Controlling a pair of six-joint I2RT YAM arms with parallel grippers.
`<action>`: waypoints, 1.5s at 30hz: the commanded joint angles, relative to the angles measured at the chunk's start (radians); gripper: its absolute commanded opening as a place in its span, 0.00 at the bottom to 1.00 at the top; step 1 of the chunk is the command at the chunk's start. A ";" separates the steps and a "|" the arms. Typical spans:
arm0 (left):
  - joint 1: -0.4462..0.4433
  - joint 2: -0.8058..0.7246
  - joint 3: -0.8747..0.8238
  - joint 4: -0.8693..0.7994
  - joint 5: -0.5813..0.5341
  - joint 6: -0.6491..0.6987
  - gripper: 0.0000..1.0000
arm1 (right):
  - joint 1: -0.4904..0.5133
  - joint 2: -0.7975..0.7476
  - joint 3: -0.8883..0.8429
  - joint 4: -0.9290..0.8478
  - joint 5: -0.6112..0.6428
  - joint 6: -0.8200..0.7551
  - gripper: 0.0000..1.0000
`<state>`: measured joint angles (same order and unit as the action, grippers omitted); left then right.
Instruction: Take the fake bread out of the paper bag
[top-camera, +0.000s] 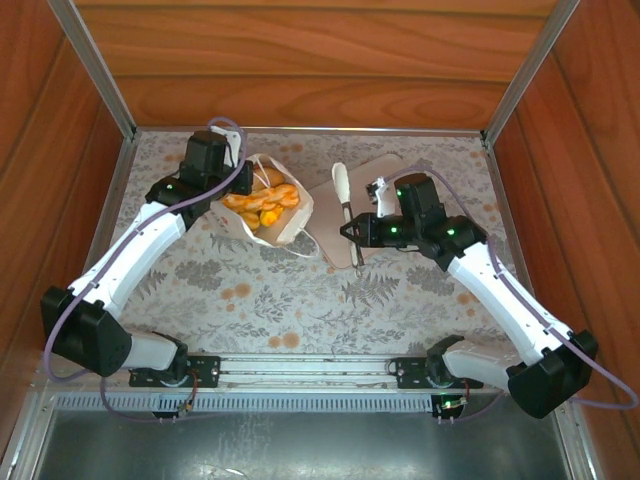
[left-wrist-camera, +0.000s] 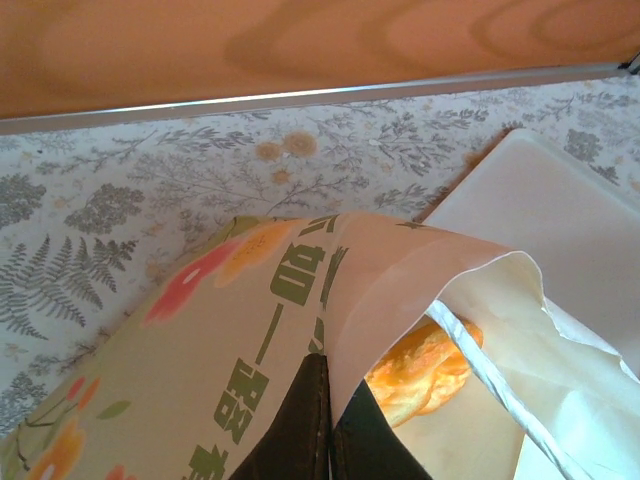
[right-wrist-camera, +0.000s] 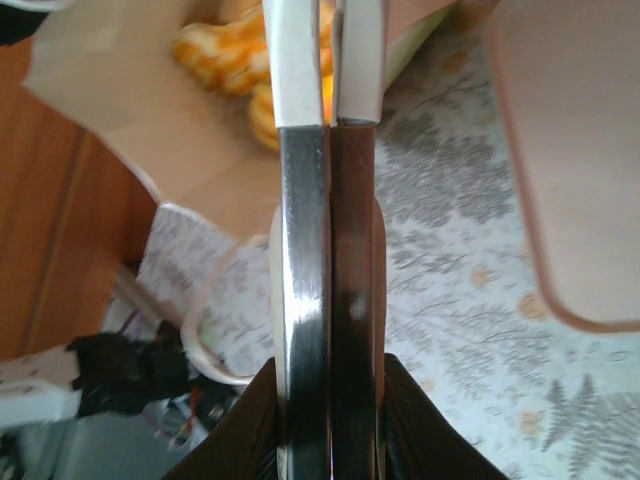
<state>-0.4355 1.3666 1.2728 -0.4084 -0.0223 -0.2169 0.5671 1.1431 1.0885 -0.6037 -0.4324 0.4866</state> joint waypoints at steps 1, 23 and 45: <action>-0.029 -0.016 0.067 -0.019 -0.094 0.041 0.00 | -0.006 0.009 0.043 -0.039 -0.166 -0.027 0.15; -0.112 0.014 0.080 -0.035 -0.223 0.103 0.00 | -0.014 0.005 -0.004 -0.074 -0.283 -0.027 0.40; -0.239 0.061 0.060 -0.035 -0.341 0.143 0.00 | -0.015 0.208 -0.026 0.058 -0.405 0.093 0.40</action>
<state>-0.6601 1.4158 1.3190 -0.4706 -0.3428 -0.0822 0.5610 1.3327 1.0695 -0.5907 -0.7773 0.5541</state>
